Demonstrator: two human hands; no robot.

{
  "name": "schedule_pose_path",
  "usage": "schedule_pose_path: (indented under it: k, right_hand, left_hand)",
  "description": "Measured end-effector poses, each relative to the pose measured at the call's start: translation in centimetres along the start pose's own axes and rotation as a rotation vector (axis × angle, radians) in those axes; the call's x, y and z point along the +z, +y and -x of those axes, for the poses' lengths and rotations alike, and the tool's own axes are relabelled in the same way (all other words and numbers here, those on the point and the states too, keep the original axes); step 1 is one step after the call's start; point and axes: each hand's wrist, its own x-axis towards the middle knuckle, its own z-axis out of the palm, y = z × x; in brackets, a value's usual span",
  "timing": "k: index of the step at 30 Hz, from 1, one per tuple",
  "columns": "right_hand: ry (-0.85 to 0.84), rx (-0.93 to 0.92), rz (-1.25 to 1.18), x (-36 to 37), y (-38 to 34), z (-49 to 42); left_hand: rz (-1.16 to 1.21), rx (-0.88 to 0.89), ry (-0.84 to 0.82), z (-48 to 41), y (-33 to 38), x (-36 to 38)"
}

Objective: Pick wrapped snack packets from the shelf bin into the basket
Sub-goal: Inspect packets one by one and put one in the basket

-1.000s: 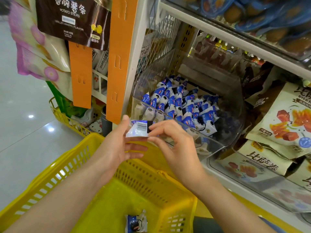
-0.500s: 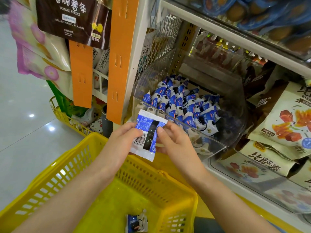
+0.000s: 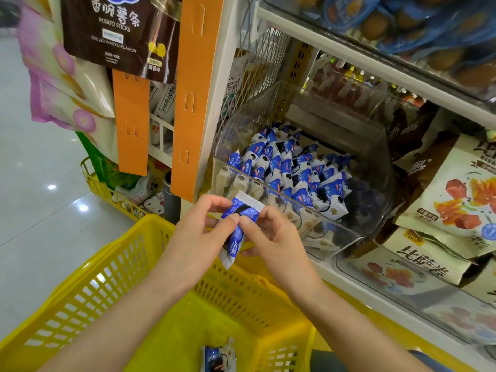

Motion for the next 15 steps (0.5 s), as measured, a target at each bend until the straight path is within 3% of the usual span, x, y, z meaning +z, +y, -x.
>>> schedule_pose_path:
  k: [5,12,15]
  right_hand:
    - [0.020,-0.043,0.054,-0.15,-0.02,-0.06]
    - [0.032,-0.042,0.137,-0.02,-0.34,0.01]
    - [0.043,-0.033,0.158,0.18,-0.36,-0.04]
  left_hand:
    - [-0.059,0.040,-0.002,-0.01,-0.02,-0.19]
    - [-0.405,0.236,0.069,0.71,-0.52,-0.27]
    - [-0.450,0.276,0.096,0.67,-0.62,-0.31]
